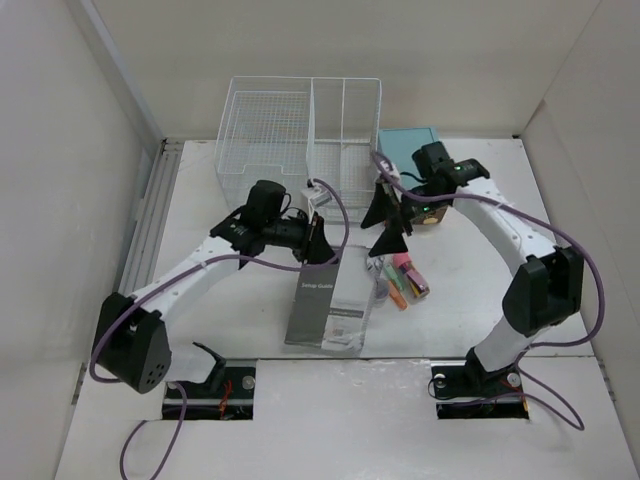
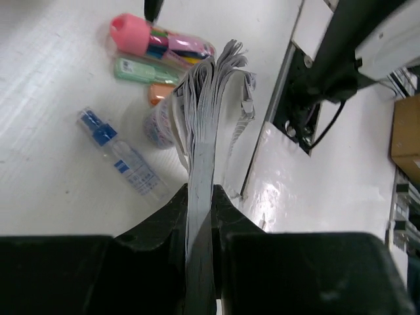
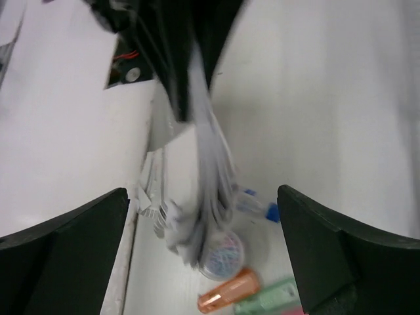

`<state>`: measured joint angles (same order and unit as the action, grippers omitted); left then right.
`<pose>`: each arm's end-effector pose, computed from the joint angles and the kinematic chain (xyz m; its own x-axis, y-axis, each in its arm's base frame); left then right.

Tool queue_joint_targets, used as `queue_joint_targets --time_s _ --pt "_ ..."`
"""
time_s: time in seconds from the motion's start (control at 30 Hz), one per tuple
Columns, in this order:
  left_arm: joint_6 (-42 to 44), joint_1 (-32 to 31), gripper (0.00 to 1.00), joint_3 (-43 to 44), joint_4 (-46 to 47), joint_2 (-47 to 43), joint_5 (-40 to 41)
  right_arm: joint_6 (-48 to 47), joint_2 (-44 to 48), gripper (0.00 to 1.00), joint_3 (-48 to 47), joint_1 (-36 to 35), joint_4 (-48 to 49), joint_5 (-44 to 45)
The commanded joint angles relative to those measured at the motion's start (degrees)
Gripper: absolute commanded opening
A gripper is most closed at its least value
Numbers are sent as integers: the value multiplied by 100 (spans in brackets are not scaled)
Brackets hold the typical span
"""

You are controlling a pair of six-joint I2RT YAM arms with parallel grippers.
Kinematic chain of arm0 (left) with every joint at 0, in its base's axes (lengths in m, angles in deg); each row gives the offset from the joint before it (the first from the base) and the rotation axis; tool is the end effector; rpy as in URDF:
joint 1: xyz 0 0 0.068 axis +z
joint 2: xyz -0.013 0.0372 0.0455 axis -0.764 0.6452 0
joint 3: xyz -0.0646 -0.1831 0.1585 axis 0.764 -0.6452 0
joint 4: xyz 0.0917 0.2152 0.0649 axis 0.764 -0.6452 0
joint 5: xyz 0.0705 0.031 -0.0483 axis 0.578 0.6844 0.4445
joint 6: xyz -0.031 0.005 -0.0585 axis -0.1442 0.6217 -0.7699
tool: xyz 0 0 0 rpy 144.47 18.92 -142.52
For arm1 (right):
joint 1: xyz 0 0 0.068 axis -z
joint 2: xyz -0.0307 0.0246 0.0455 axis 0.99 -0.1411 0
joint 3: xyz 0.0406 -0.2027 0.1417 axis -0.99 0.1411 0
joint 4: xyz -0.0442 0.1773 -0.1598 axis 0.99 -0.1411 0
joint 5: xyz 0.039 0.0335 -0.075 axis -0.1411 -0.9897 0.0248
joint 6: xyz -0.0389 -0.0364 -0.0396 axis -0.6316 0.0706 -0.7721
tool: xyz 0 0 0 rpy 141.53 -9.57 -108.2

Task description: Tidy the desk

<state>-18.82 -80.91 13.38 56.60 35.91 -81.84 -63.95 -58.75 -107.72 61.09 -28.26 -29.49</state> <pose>0.2276 -0.1850 0.2699 -0.5026 0.2365 -0.8315 0.8620 0.2107 -0.4611 0.2653 0.1532 0.2887 -0.2317 -0.3870 -0.8925 -0.9475 -0.1181 0.2972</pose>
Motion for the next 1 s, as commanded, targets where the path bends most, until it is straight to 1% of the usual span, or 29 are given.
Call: queue_joint_targets --time_s 0.0,0.03,0.07,0.1,0.13,0.17,0.2,0.23,0.27,0.3,0.33,0.37,0.4,0.43,0.47,0.5,0.53,0.57,0.63,0.67,0.7,0.73,0.77,0.8,0.83,0.87,0.9,0.93,0.97 --pt "-524 7 0 838 292 -855 660 -118 449 100 -446 663 -3 -297" --pt "-655 7 0 1005 222 -857 836 -31 502 100 -525 813 -3 -297" --pt "-717 7 0 1398 143 -918 1168 48 624 100 -525 962 -3 -297" --pt "-718 59 0 1584 55 -918 1354 110 695 100 -595 1268 -3 -297" --pt "-805 59 0 1786 54 -918 1356 110 774 100 -596 1436 -3 -297" --pt "-971 59 0 2119 54 -918 1574 110 958 100 -596 1603 -3 -297" --pt "-1051 59 0 2288 54 -918 1706 163 1055 100 -596 1944 93 -297" --pt "-1139 59 0 2463 54 -918 1925 259 1161 100 -596 2122 224 -297" --pt "-1192 59 0 2622 54 -814 2067 651 1275 100 -439 2280 400 -297" --pt "-1193 112 0 2954 54 -735 2338 881 1493 100 -437 2404 567 -10" --pt "-1297 112 0 3088 54 -534 2480 1127 1609 100 -333 2570 1003 202" --pt "-1298 112 0 3237 54 -401 2586 1556 1749 100 -106 2633 1251 378" --pt "-1368 112 0 3447 158 -278 2735 1717 2081 100 62 2686 1489 476" --pt "-1368 112 0 3545 255 -164 2849 1954 2267 100 255 2738 2109 799" --pt "-1368 34 0 3651 360 99 3007 2191 2469 100 466 2739 2437 976" --pt "-1368 -54 0 3713 448 232 3417 2585 2680 100 868 2739 2719 1134" --pt "-1368 -55 0 3948 449 381 3587 2763 3074 100 1046 2739 3200 1458" --pt "-1368 -125 0 4081 449 713 3754 2878 3243 100 1196 2739 3336 1574" --pt "-1228 -292 0 4466 615 1040 4315 3028 3559 100 1372 2739 3390 1715" --pt "-1228 -344 0 4608 669 1190 4605 3028 3631 100 1460 2739 3442 1855" --pt "-1158 -415 0 4775 669 1539 4921 3107 3631 100 1461 2791 3442 1917" --pt "-1010 -563 0 4986 617 1725 5107 3229 3701 96 1513 2792 3442 1979" --pt "-947 -643 0 5466 547 1919 5675 3230 3763 92 1583 2792 3442 1979" --pt "-746 -809 0 6193 276 2451 6350 3291 3833 77 1715 2931 3390 1919" --pt "-744 -811 0 6200 274 2457 6357 3292 3833 69 1716 2932 3390 1918" --pt "-744 -889 0 6383 213 2692 6549 3353 3833 60 1716 2993 3390 1918" --pt "-666 -890 0 6524 151 2772 6629 3353 3833 50 1785 2994 3390 1857" --pt "-665 -890 0 6735 151 2825 6882 3353 3894 40 1856 3072 3390 1856" --pt "-604 -959 0 6815 151 2895 7006 3353 3895 32 1856 3142 3442 1796"
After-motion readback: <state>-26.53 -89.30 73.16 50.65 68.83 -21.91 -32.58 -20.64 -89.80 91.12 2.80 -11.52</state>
